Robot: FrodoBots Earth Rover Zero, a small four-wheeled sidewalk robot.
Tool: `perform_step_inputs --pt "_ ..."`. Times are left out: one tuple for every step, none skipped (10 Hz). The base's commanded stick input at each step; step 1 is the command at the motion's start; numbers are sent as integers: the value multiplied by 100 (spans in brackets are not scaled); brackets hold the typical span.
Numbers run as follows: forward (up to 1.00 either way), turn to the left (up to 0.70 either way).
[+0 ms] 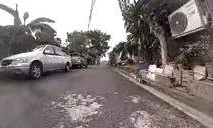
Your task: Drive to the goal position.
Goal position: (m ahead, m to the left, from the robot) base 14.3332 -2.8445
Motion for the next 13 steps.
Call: perform_step_inputs --pt "100 0" --pt "100 0" --pt "100 0" --pt "100 0" --pt "100 0" --pt "100 0" --pt "100 0" --pt "100 0" --pt "100 0" --pt "100 0" --pt "100 0" --pt "100 0" --pt "100 0"
